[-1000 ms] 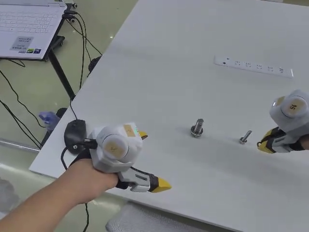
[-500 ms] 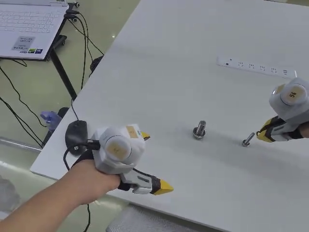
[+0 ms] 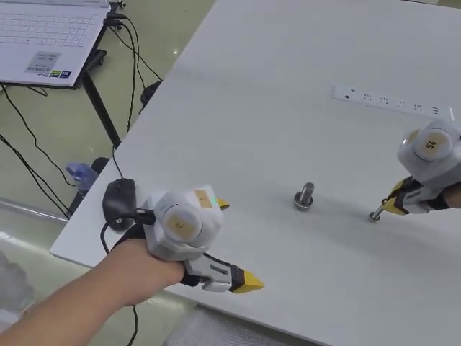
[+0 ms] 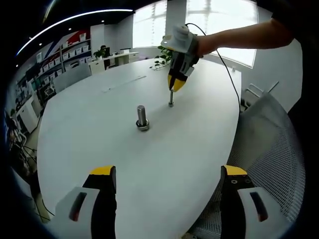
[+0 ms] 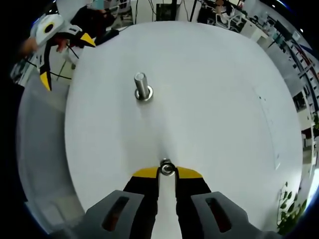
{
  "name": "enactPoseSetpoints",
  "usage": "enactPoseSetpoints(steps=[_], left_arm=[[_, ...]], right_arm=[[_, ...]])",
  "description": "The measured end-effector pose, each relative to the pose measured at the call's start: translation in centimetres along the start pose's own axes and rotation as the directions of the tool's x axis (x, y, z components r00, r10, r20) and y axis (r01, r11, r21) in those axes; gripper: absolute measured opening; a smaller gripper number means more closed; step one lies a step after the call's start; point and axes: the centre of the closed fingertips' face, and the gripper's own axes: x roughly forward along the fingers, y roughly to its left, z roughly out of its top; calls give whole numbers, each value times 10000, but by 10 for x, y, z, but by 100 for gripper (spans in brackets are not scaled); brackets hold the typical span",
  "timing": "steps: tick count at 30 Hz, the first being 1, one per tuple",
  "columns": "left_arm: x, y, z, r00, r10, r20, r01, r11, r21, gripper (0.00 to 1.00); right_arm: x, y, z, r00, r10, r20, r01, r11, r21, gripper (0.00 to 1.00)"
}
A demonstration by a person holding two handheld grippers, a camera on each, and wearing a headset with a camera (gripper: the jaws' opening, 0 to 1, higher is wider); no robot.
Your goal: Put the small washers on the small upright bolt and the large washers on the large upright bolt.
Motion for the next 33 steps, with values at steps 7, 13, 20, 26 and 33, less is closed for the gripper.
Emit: enactPoseSetpoints(steps=[7,13,20,26,33], left_arm=[[0,0,-4,10000,-47,-59,47,10000,-72,85],[2,0,-8,10000,-20,-84,19,9999,-156,84],[2,0,-9,10000,23,-47,-24,9995,-316,84],[3,-1,-11,10000,16,-63,-18,9992,-403,83],[2,-1,-12,9999,93,-75,-96,9989,-469,83]], right_arm=[[7,-2,-2,9998,58,-179,-59,9999,-95,12],[15,-2,-4,9993,127,-356,-133,9997,-186,12],[26,-2,-7,9978,282,-595,-296,9993,-240,12],[35,-1,-8,9961,410,-780,-438,9984,-352,12],[42,1,-9,9939,515,-978,-558,9976,-417,12]])
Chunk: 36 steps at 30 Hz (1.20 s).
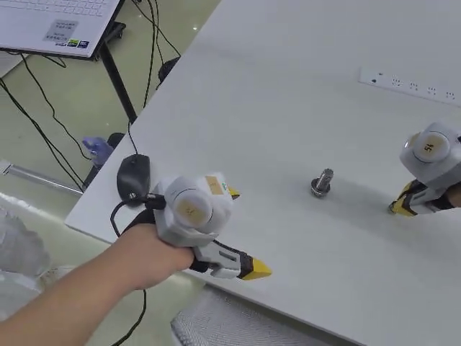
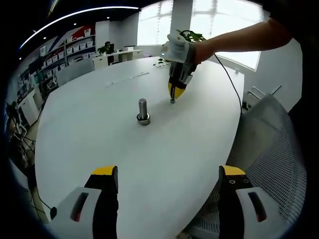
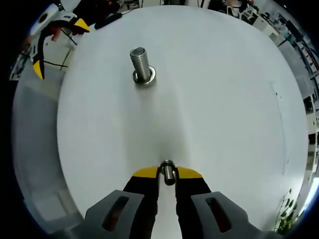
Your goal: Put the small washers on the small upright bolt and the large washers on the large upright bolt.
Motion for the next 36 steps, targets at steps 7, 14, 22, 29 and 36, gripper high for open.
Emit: enactPoseSetpoints(steps=[7,14,22,29,36], left_arm=[[-1,0,-2,10000,34,-42,-34,10000,-31,82],[-1,-4,-1,10000,8,-25,-8,10000,-25,81],[-3,-9,3,10000,9,38,-10,10000,38,81],[-4,-11,6,9997,171,147,-169,9998,-84,81],[-2,-14,10,9991,333,261,-331,9994,-107,83]], right_arm=[[3,2,-1,9999,23,-103,-24,10000,-23,13],[1,3,-2,9999,-36,-140,37,10000,25,13],[2,3,-4,9996,-120,-242,121,9999,42,13],[2,3,-4,9997,-88,-246,85,9999,-124,16],[-3,2,-4,9999,-24,107,22,9998,195,21]])
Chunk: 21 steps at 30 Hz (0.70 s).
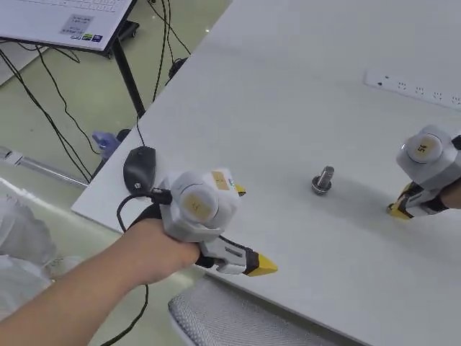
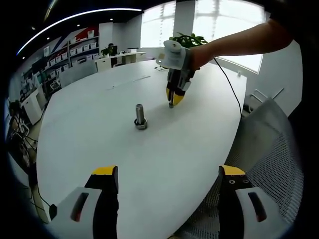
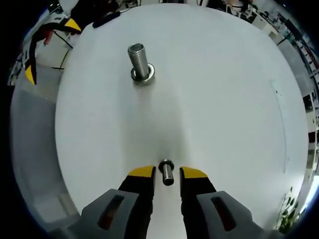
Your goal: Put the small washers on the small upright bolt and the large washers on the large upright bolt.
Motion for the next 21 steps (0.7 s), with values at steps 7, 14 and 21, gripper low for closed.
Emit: enactPoseSetpoints(steps=[7,14,21], left_arm=[[-1,2,6,9999,99,108,-98,9999,-41,83],[-4,2,11,9996,42,269,-37,9999,-157,84],[-5,2,17,9989,59,468,-48,9997,-236,86]], right_arm=[[-20,-4,15,9864,-491,1566,409,9976,552,29],[-42,-4,14,9565,-1137,2685,804,9880,1318,36],[-78,7,14,8782,-1851,4411,862,9682,2348,40]])
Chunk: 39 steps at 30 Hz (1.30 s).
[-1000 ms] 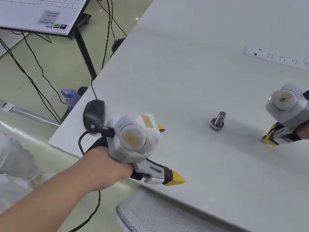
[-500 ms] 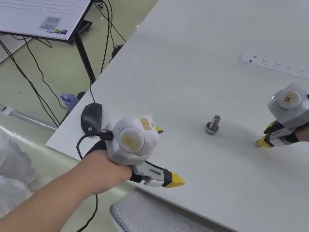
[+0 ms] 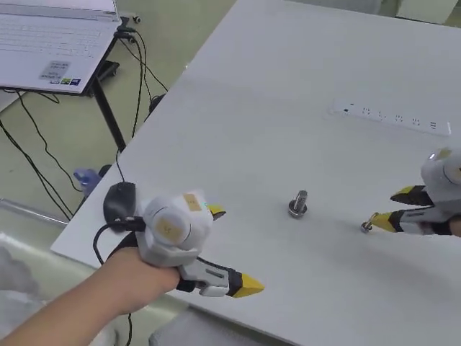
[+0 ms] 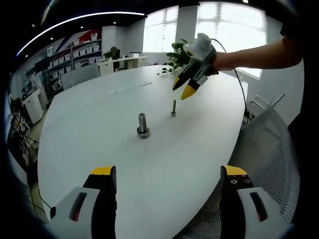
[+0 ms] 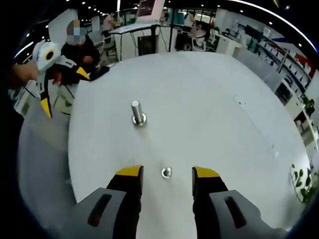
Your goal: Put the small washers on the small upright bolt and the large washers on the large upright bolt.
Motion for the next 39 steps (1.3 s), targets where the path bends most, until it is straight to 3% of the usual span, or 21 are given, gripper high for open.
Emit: enactPoseSetpoints(steps=[1,4,6,8,10,12,15,16,20,24,29,32,35,39], left_arm=[[0,-1,2,10000,-34,56,34,10000,-70,86],[-1,-4,4,9999,-63,100,64,9999,-96,86],[-1,-6,4,9999,-76,98,77,9999,-75,87],[-2,-8,6,9998,-106,186,109,9998,-173,87],[-3,-8,10,9994,-78,342,88,9996,-274,87],[-4,-7,12,9991,-47,412,60,9995,-314,87],[-6,-7,13,9988,49,484,-32,9994,-344,87],[-7,-6,14,9983,78,570,-51,9989,-461,87],[-12,-5,18,9965,184,820,-123,9972,-743,87],[-15,-6,16,9960,313,839,-248,9967,-775,87],[-22,-10,15,9924,465,1136,-335,9929,-1140,88],[-23,-12,6,9934,587,985,-472,9923,-1149,88],[-25,-16,5,9908,679,1168,-518,9895,-1351,89],[-26,-17,1,9896,815,1183,-631,9864,-1518,90]], right_arm=[[-6,1,1,9993,-216,300,212,9997,147,40],[-19,11,2,9963,-280,809,271,9995,131,42],[-27,18,2,9918,-371,1226,313,9983,487,43],[-34,24,4,9820,-493,1825,318,9947,974,45],[-39,31,1,9774,-410,2075,108,9894,1446,46],[-45,37,-1,9671,-385,2516,-71,9840,1778,47],[-53,43,-11,9627,-505,2659,-47,9792,2029,51],[-57,47,-11,9552,-487,2921,-162,9763,2156,53],[-69,49,-17,9393,-740,3351,-172,9651,2615,61],[-76,54,-26,9328,-924,3483,-139,9566,2912,63],[-86,65,-31,9131,-1301,3863,-35,9451,3267,72],[-86,71,-40,9144,-1389,3802,41,9423,3346,76],[-89,78,-53,9124,-1426,3837,-55,9330,3598,79],[-89,85,-63,9166,-1516,3700,97,9335,3583,83]])
